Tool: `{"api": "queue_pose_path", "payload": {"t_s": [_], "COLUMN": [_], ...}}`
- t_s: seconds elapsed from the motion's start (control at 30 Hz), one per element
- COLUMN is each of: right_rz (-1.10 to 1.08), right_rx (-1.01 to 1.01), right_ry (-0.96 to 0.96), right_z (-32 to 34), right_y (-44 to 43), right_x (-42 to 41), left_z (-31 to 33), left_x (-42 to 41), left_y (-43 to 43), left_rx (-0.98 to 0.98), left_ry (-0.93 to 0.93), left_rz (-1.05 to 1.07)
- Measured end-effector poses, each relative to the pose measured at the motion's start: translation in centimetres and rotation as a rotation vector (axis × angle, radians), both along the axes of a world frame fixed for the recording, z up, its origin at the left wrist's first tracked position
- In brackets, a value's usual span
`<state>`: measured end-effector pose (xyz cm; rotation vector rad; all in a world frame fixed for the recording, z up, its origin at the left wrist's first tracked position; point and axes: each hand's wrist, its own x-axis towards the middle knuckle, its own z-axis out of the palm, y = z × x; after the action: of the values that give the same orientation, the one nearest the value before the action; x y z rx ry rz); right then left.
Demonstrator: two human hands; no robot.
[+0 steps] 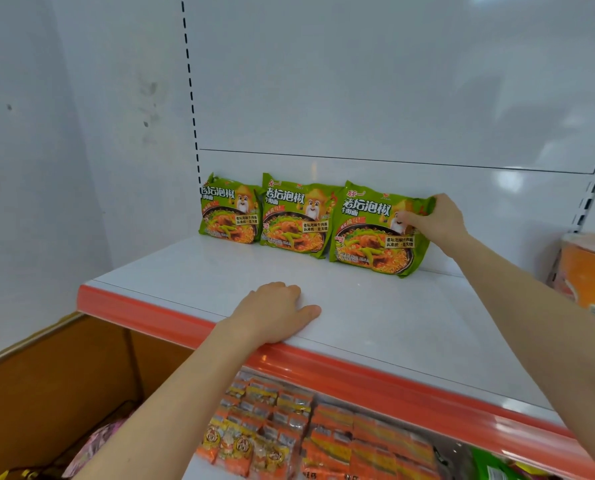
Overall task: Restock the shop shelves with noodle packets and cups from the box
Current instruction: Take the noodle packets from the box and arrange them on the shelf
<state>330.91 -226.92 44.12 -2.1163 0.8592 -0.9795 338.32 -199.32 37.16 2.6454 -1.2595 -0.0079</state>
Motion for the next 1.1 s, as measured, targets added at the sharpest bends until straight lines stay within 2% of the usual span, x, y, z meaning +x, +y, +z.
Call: {"api": "queue_pose_path", "payload": {"t_s": [0.07,0.17,0.23,0.33,0.67,0.9,1.1], "right_rz": [-0.085,-0.123,-0.067,0.058,0.469,0.781,1.038], "right_rx": [-0.113,-0.267,-0.288,-0.28,-0.341,-0.37,-0.352], "right_ry": [-0.006,-0.064,-0.073,-0.036,0.069,0.1,0.202], "right_z": [0.5,1.5,1.9,2.1,-0.8,-5.4,-11.4], "right_y": [1.0,3.2,5.3,9.7,25.6,34.2,38.5], "right_x": [-0.8,-1.6,-1.8,-1.2,2.6,5.8,7.3], "left_z": [0.5,1.7,2.1,2.2,-0.7,-6.3,-11.6], "left_x": [-0.5,-1.7,-2.7,-3.7,-5.3,-7.2,-10.5], "left_y": [0.1,0.7,1.6,3.6,14.6,22.4,26.1], "left_rx": [0.014,-0.014,-0.076,-0.15,-0.322,-0.225,-0.121], "left_ry": [-0.054,-0.279,-0.38,-0.435,-0.321,-0.235,-0.166], "left_rz": [0.004,-0.008,-0.032,-0.053,0.012,0.349,0.676]}}
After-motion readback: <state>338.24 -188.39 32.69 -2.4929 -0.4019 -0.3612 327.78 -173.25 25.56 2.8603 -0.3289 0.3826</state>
